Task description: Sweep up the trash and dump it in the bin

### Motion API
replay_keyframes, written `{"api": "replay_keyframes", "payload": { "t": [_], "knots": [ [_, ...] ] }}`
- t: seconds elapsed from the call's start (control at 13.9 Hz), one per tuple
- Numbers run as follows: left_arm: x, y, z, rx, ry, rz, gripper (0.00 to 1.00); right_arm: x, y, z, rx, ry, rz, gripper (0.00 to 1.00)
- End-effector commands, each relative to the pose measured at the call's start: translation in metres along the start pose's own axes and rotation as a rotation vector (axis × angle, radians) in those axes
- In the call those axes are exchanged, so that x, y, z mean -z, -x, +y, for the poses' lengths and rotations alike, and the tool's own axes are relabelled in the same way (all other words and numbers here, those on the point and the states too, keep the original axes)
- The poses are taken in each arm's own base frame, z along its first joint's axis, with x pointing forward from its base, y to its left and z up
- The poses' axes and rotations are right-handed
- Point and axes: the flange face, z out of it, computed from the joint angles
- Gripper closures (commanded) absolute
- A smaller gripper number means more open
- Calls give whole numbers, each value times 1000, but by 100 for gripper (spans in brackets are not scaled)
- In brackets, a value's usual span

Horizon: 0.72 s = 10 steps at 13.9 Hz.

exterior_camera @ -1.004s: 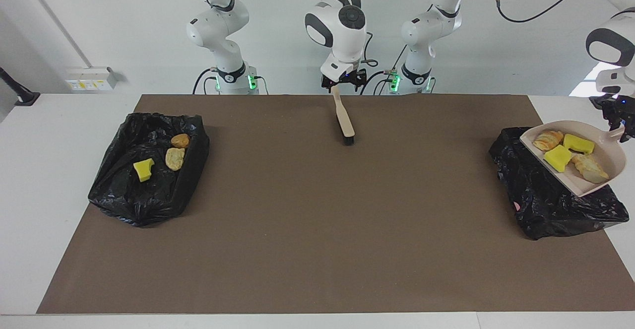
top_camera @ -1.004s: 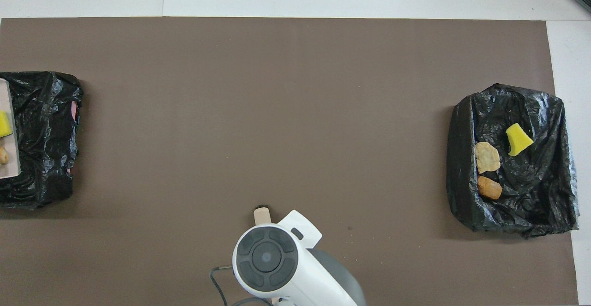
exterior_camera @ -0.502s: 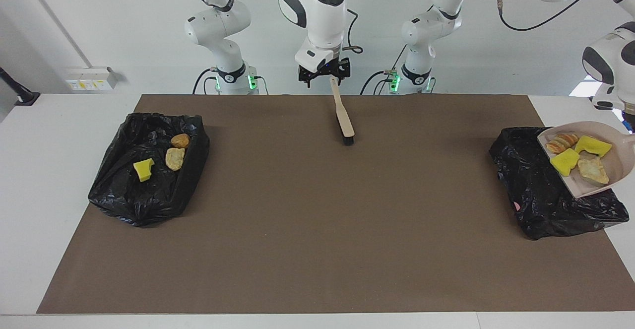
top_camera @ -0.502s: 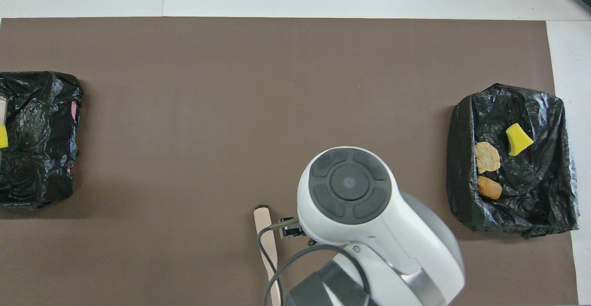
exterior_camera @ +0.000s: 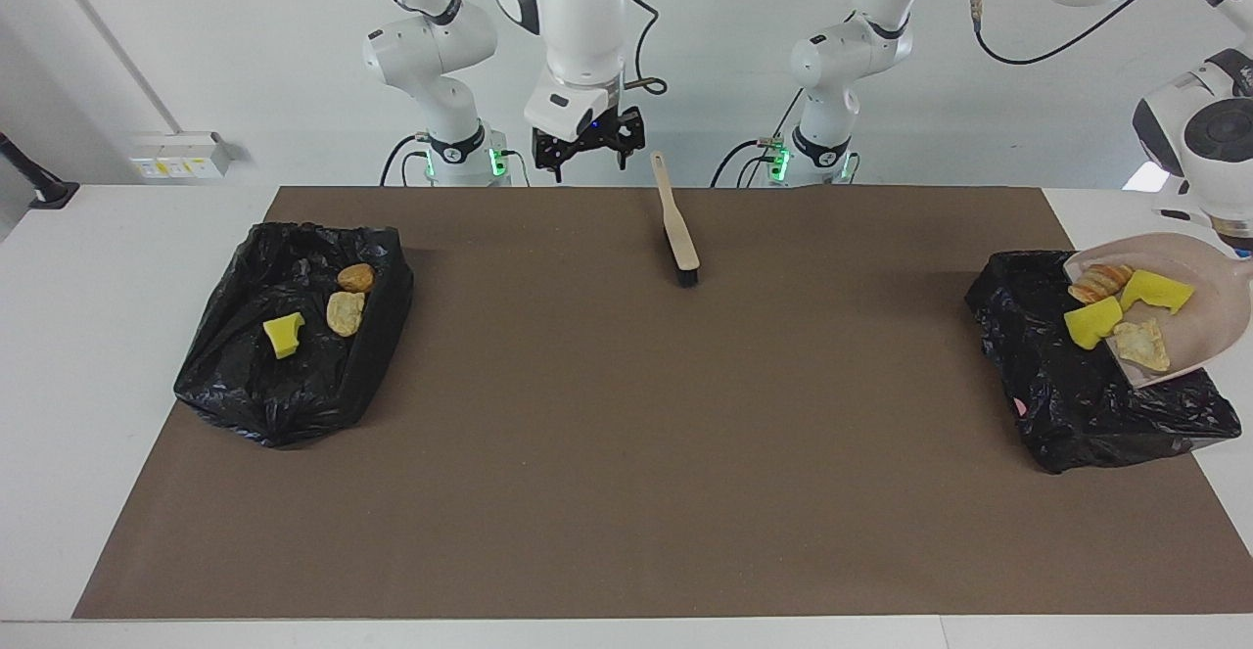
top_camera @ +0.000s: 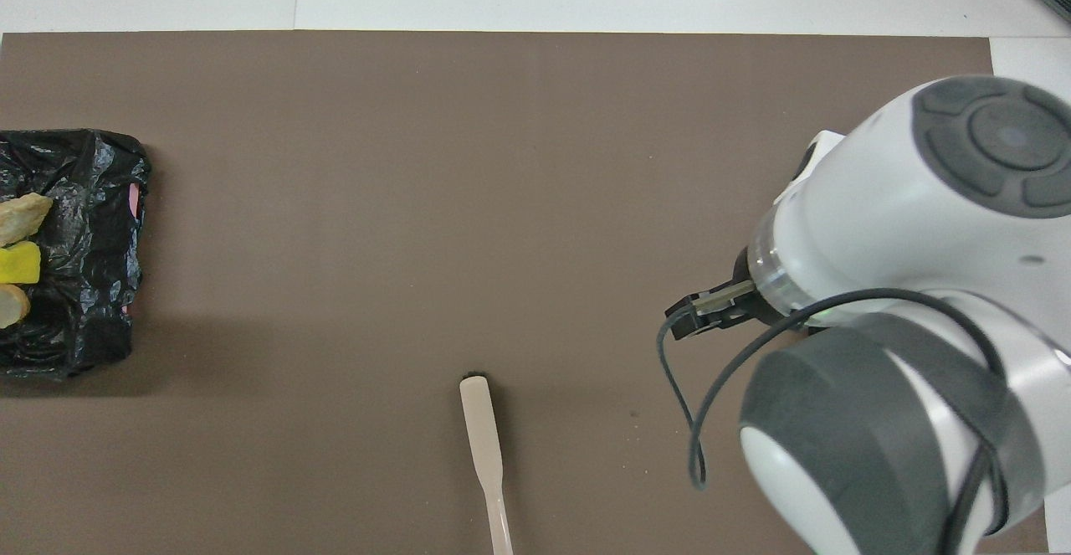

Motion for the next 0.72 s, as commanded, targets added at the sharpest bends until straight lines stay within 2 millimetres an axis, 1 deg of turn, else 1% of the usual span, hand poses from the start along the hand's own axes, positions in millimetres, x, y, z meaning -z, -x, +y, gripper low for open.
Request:
{"api": "replay_keyframes", "payload": {
  "t": [0.0,0.07,0.14,0.22,0.36,0.43,0.5,0.65],
  "knots": [
    [15,21,8,31,1,-49,100,9,4,50,-8,14,-4,0],
    [18,21,7,14,-3,-78,100,12,6,64,-35,19,4,0],
    [23,22,6,6,-12,-106,100,13,7,78,-60,22,6,0],
    [25,22,6,13,-6,-124,100,13,8,94,-89,18,6,0],
    [33,32,9,-4,-13,-190,100,14,9,122,-134,13,23,0],
    [36,33,9,-3,-15,-192,100,15,11,145,-175,6,32,0],
    [38,34,10,-1,-18,-193,100,16,12,158,-200,7,39,0],
    [42,28,7,-13,-28,-194,100,17,20,190,-258,6,43,0]
  ]
}}
